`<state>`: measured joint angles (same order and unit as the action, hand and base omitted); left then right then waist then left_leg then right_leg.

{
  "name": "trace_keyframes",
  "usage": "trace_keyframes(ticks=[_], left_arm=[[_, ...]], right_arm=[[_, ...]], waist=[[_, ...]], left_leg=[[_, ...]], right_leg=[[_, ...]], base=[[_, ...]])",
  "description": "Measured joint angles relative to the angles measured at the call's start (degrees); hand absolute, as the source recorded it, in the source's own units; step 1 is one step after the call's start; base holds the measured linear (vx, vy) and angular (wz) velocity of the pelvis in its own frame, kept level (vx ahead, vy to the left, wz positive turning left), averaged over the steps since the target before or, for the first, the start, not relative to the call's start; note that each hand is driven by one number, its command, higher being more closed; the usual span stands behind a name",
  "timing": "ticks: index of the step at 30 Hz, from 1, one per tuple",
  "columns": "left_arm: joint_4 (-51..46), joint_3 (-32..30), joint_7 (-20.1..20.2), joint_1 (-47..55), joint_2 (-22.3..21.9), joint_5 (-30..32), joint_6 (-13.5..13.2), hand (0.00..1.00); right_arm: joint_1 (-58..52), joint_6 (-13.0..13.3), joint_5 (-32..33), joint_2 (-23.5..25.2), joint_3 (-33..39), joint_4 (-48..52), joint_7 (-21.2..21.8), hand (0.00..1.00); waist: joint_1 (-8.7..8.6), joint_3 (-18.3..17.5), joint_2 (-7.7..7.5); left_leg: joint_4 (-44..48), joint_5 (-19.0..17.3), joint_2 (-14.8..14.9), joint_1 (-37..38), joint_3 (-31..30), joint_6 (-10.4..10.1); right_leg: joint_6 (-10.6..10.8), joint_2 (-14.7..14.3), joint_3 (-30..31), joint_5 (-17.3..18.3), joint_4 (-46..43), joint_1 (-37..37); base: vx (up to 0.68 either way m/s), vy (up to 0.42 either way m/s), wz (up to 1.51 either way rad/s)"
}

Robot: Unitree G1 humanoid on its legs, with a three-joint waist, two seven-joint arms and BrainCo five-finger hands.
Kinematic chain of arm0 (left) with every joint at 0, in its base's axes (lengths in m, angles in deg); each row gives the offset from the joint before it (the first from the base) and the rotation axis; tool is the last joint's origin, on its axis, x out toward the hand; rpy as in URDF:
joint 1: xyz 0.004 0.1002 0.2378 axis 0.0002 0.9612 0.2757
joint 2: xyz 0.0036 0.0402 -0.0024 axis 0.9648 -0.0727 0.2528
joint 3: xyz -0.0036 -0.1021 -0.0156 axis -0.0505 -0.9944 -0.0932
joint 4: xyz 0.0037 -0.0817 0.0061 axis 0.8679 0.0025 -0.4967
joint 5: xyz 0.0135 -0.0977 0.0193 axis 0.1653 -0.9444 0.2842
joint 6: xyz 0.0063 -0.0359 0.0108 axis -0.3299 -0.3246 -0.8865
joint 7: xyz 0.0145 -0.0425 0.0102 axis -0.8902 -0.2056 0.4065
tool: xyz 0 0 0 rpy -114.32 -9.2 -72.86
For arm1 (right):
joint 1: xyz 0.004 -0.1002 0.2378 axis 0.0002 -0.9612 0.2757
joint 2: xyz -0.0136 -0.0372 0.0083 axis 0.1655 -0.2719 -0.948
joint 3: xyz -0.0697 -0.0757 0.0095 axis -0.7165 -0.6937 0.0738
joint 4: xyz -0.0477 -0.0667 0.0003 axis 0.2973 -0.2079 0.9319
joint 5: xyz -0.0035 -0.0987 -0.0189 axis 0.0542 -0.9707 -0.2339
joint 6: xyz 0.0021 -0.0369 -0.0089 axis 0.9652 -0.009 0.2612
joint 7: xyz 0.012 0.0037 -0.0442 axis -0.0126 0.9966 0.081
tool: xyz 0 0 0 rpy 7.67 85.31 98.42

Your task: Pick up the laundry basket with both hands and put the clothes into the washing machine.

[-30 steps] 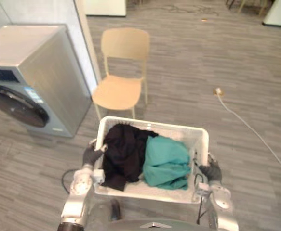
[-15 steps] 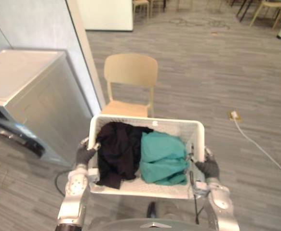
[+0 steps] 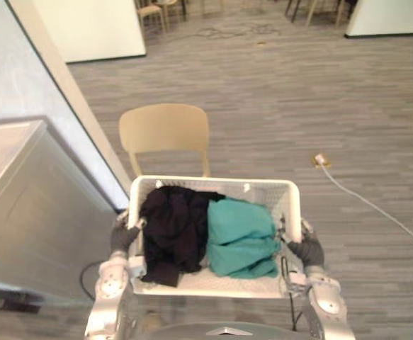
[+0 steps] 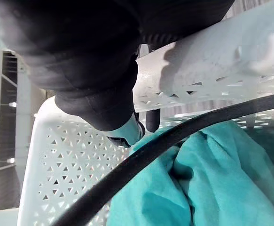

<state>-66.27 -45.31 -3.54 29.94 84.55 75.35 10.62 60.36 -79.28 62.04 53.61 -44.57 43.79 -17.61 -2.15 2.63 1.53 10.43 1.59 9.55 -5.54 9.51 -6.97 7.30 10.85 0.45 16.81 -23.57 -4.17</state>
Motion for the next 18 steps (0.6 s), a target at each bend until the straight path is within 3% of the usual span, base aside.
trace_keyframes(ticks=[2,4,7,10,15,18], left_arm=[[0.05,-0.18,-1.07,-1.71,1.51,-0.05,-0.06,1.00],[0.14,-0.86,-2.24,-4.42,2.24,-0.12,-0.06,1.00],[1.54,-2.87,-3.76,-10.69,3.00,-1.11,-0.37,1.00],[7.57,-3.92,-4.82,-22.56,4.93,-3.73,-1.30,1.00],[18.10,-4.04,-7.08,-43.14,7.46,-8.89,-1.50,1.00],[20.37,-4.50,-7.31,-51.96,8.32,-10.48,-1.51,1.00]], right_arm=[[2.13,0.01,-0.14,0.78,-0.28,-0.12,0.00,1.00],[5.85,0.00,-0.29,0.65,-0.53,-0.21,-0.02,1.00],[15.27,0.00,-2.42,0.00,-0.57,-3.13,-0.46,1.00],[26.63,-0.36,-2.43,-4.16,0.03,-7.63,-2.53,1.00],[43.26,-0.79,-2.35,-9.62,3.44,-9.28,-6.45,1.00],[48.82,-1.18,-2.20,-10.85,4.99,-8.39,-9.57,1.00]], waist=[[-0.26,0.28,-1.93],[-0.21,2.38,-2.57],[0.12,5.55,-1.20],[-0.10,9.91,0.37],[-0.67,17.76,0.38],[-0.93,19.32,0.43]], left_leg=[[-2.28,-0.21,-3.38,-1.60,0.93,0.35],[-2.50,-0.45,-5.40,-4.02,2.82,1.13],[-1.07,-0.59,-6.03,-9.94,5.76,2.89],[-0.47,0.59,-6.05,-15.99,6.74,4.10],[-1.49,3.84,-6.21,-21.04,7.50,5.38],[-1.51,4.65,-5.84,-23.46,7.20,5.30]], right_leg=[[1.76,3.02,1.64,-0.77,0.71,-3.14],[3.52,4.97,3.25,-2.69,2.43,-5.89],[4.99,5.53,5.82,-7.06,6.25,-10.80],[5.90,5.59,7.00,-10.89,8.75,-16.14],[6.75,5.50,7.95,-14.44,10.13,-21.33],[6.92,5.22,7.32,-14.58,8.98,-23.83]], base=[[0.06,0.352,-0.06],[-0.04,0.312,-0.20],[-0.12,0.203,-0.34],[-0.14,0.122,-0.13],[-0.10,0.061,-0.01],[-0.02,-0.010,0.07]])
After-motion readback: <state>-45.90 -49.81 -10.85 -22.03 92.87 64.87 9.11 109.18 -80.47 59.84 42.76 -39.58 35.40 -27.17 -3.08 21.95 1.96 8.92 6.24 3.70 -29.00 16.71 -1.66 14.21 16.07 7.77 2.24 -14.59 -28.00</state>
